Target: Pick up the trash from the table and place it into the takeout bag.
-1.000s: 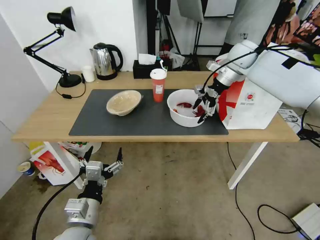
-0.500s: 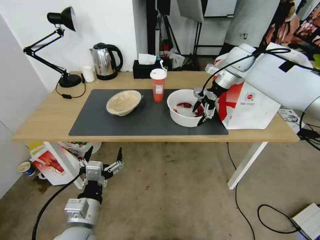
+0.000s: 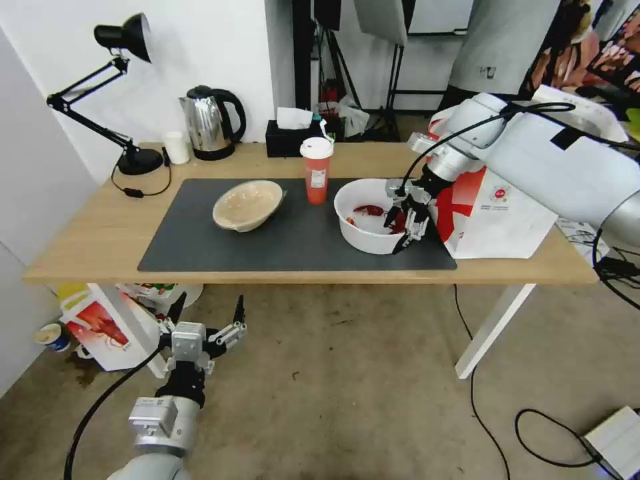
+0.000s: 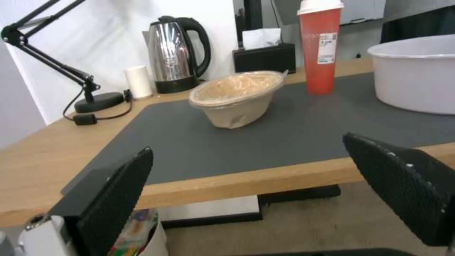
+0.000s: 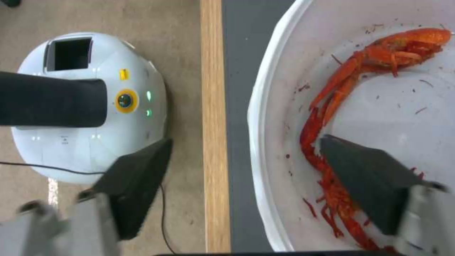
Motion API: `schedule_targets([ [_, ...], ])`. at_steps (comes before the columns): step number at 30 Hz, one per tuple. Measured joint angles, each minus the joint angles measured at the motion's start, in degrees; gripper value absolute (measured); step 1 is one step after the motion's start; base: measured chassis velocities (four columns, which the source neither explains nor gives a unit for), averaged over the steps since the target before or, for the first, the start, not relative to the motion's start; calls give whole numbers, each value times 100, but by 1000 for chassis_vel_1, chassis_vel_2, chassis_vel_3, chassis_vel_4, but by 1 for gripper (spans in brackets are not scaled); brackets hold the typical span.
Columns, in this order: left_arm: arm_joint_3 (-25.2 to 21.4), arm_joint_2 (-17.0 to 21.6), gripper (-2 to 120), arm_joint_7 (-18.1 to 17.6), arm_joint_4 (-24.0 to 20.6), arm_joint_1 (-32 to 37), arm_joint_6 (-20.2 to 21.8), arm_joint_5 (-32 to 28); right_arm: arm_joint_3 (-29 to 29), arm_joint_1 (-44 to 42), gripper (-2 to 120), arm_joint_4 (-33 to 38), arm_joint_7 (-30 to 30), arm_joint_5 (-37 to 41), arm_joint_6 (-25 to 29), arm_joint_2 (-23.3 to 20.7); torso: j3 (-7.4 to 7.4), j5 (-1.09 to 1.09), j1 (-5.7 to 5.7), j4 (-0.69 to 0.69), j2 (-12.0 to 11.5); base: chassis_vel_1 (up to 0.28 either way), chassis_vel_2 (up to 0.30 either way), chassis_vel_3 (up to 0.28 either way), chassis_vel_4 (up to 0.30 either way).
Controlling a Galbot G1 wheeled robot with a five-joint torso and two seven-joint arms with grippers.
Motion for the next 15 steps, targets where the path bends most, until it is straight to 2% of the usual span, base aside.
schedule_targets([
  [3, 0, 0, 100, 0, 0, 0, 0, 0, 59, -64, 68, -40, 0, -12, 4, 20, 0, 0, 0, 0, 0, 0, 0, 0, 0],
  [4, 0, 0, 100, 0, 0, 0, 0, 0, 59, -64, 68, -40, 0, -12, 4, 20, 0, 0, 0, 0, 0, 0, 0, 0, 0],
  [7, 0, 0, 100, 0, 0, 0, 0, 0, 82, -66, 52, -68, 0, -13, 5, 28, 0, 0, 0, 0, 0, 0, 0, 0, 0],
  [9, 0, 0, 100, 0, 0, 0, 0, 0, 92, -66, 49, -75, 0, -12, 5, 33, 0, 1, 0, -1, 0, 0, 0, 0, 0],
  [11, 0, 0, 100, 0, 0, 0, 0, 0, 104, -58, 37, -84, 0, -12, 5, 49, 0, 0, 0, 0, 0, 0, 0, 0, 0],
  [12, 0, 0, 100, 0, 0, 0, 0, 0, 104, -58, 37, -84, 0, -12, 5, 49, 0, 0, 0, 0, 0, 0, 0, 0, 0],
  [15, 0, 0, 100, 0, 0, 0, 0, 0, 127, -51, 24, -95, 0, -3, 5, 67, 0, 0, 0, 0, 0, 0, 0, 0, 0],
])
